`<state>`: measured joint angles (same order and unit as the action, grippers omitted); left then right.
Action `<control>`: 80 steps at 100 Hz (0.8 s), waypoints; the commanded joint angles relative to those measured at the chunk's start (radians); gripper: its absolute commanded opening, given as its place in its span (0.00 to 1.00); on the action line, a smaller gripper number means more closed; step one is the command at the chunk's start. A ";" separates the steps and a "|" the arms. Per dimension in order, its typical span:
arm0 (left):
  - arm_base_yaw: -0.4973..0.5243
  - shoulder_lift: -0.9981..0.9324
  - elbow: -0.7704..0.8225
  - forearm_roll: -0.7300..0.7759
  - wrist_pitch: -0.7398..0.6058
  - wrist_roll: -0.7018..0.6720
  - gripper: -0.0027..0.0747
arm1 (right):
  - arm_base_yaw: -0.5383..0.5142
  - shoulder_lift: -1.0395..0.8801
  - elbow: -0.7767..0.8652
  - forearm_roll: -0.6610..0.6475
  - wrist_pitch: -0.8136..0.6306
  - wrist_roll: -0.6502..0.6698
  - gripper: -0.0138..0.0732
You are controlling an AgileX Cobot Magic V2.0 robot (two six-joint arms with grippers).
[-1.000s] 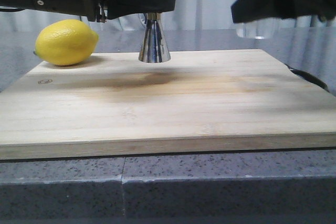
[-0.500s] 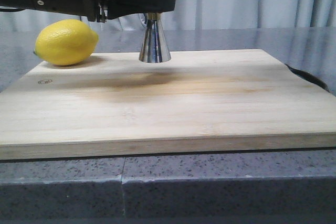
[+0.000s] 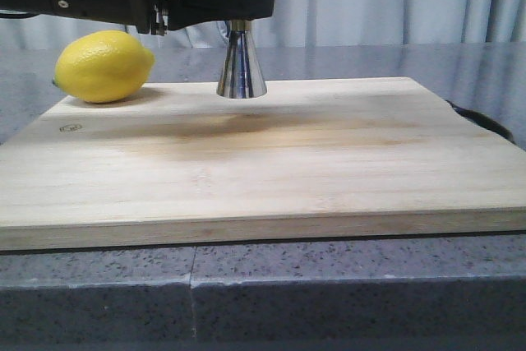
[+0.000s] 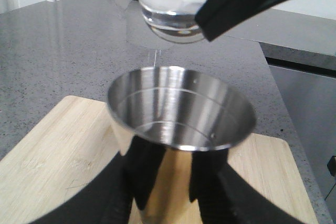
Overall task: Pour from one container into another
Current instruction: 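Lift the beaker with the right gripper and bring it over the jigger, then tilt the beaker with the right gripper, pouring liquid into the jigger cup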
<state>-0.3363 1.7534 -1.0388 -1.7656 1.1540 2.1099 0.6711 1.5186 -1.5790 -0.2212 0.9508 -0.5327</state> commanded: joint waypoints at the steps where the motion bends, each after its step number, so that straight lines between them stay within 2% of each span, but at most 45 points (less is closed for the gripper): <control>1: -0.007 -0.040 -0.028 -0.084 0.103 -0.002 0.34 | 0.031 -0.023 -0.044 -0.093 -0.036 -0.019 0.49; 36: -0.007 -0.040 -0.028 -0.084 0.103 -0.002 0.34 | 0.150 0.020 -0.044 -0.399 0.020 -0.024 0.49; 59: -0.007 -0.040 -0.028 -0.084 0.103 -0.002 0.34 | 0.169 0.022 -0.044 -0.475 0.020 -0.036 0.49; 80: -0.007 -0.040 -0.028 -0.084 0.103 -0.002 0.34 | 0.171 0.022 -0.044 -0.489 0.026 -0.121 0.49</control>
<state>-0.3363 1.7534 -1.0388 -1.7656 1.1540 2.1099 0.8398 1.5768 -1.5855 -0.6501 1.0107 -0.6121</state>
